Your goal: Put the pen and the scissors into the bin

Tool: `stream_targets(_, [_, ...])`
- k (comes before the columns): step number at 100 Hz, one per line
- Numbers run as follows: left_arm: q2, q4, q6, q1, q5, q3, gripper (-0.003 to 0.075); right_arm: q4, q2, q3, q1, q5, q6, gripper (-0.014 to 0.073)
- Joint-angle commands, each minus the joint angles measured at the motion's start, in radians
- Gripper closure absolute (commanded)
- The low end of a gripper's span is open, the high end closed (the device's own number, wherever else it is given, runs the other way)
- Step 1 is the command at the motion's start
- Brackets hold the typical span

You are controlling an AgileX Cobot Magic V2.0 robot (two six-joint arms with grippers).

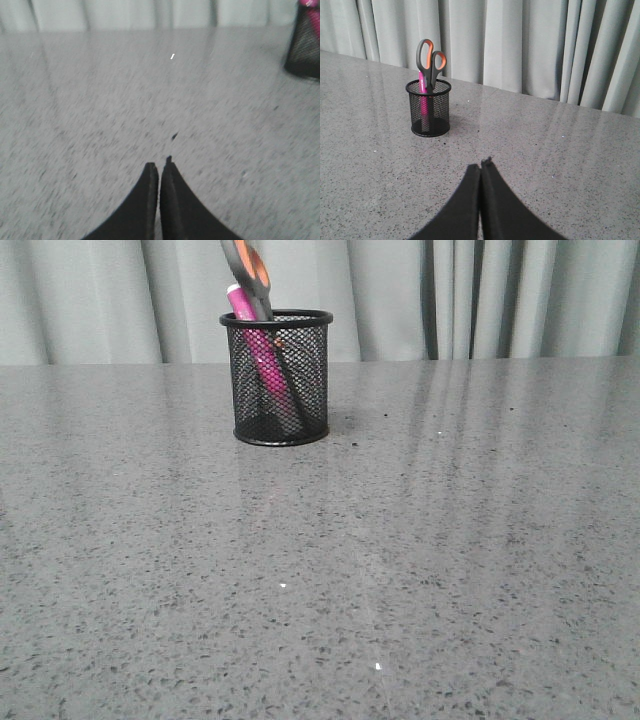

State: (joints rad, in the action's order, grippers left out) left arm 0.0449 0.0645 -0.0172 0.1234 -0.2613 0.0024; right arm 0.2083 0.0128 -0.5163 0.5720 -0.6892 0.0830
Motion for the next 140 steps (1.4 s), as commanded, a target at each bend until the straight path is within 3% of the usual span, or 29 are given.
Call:
stream_targets(1, [-0.005, -0.057, 0.053, -0.05, 0.017, 0.043, 0.0739, 0.014, 0.011, -0.021, -0.001, 0.088, -0.004, 0.0644])
stream_targets(27, [-0.011, -0.137, 0.064, -0.136, 0.014, 0.043, 0.0739, 0.014, 0.011, -0.021, -0.001, 0.088, -0.004, 0.0644])
stream_targets(110, [-0.011, -0.153, 0.064, -0.136, 0.014, 0.043, 0.0739, 0.014, 0.011, 0.015, -0.001, 0.09, -0.004, 0.0644])
stream_targets(119, [-0.011, -0.153, 0.064, -0.136, 0.014, 0.043, 0.0739, 0.08, 0.011, 0.069, -0.019, 0.081, -0.004, 0.0644])
stream_targets(127, [-0.011, -0.153, 0.064, -0.136, 0.014, 0.043, 0.0739, 0.082, 0.011, 0.124, -0.047, 0.145, -0.004, 0.0644])
stream_targets(140, [-0.011, -0.153, 0.064, -0.136, 0.014, 0.043, 0.0739, 0.086, 0.009, 0.29, -0.135, 0.369, -0.004, 0.0644])
